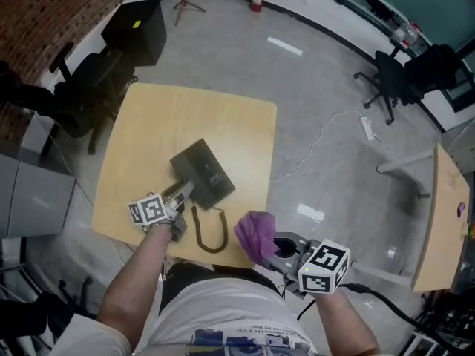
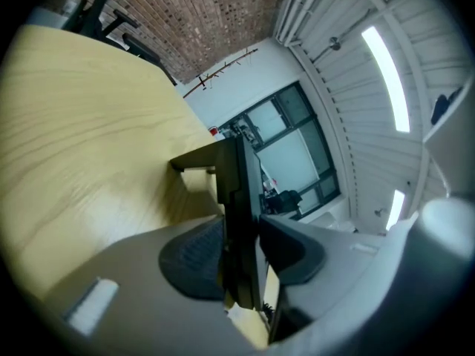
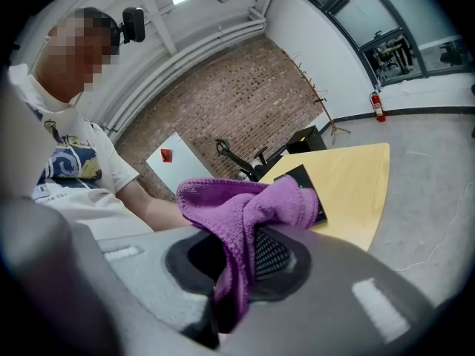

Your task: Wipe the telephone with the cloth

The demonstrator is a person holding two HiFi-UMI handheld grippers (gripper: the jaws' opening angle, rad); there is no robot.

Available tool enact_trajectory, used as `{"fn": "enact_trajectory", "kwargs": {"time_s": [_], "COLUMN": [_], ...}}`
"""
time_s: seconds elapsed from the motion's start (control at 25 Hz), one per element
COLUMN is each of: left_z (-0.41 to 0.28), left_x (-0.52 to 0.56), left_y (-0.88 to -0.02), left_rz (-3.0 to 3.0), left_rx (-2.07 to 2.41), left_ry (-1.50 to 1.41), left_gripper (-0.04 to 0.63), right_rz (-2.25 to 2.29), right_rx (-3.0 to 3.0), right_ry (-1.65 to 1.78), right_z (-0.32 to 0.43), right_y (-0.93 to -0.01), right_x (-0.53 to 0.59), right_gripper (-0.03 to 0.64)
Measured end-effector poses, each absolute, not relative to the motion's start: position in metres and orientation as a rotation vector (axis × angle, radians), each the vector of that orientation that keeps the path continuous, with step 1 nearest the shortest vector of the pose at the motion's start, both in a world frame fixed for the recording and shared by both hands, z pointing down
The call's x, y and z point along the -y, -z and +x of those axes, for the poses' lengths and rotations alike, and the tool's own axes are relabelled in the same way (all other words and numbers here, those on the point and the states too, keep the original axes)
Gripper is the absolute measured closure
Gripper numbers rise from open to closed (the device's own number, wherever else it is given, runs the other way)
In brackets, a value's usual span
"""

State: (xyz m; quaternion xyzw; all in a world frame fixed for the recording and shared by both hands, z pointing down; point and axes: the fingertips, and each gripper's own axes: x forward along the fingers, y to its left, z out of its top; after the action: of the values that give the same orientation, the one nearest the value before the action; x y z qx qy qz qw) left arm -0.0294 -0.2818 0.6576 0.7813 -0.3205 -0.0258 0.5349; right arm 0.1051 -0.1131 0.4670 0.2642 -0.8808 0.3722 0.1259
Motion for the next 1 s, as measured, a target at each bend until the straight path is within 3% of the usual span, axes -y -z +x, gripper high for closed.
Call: {"fn": "enact_trajectory", "kwargs": {"time_s": [0.52, 0.84, 1.0], "left_z": [-0.091, -0.087, -0.069], "left_x": [0.215, 0.135, 0.105], "left_y": [-0.614, -0.549, -0.530], "left_rz": [1.975, 2.166, 2.273], "left_rx": [0.941, 0.798, 0.648], "left_ry": [-0.183, -0.294, -0.374], "left_gripper": [0.438, 0.589, 0.592], "right_rz": [0.713, 0.682, 0.717], "right_rx": [2.544, 2.561, 2.560], "right_ry": [-0.725, -0.642, -0.601], "right_z": [0.083, 0.059, 0.046], "right_y": [-0.502, -0.498, -0.491], "right_x": [0.134, 0.124, 0.110], "right_gripper": [0.572, 0.572, 0.572]}}
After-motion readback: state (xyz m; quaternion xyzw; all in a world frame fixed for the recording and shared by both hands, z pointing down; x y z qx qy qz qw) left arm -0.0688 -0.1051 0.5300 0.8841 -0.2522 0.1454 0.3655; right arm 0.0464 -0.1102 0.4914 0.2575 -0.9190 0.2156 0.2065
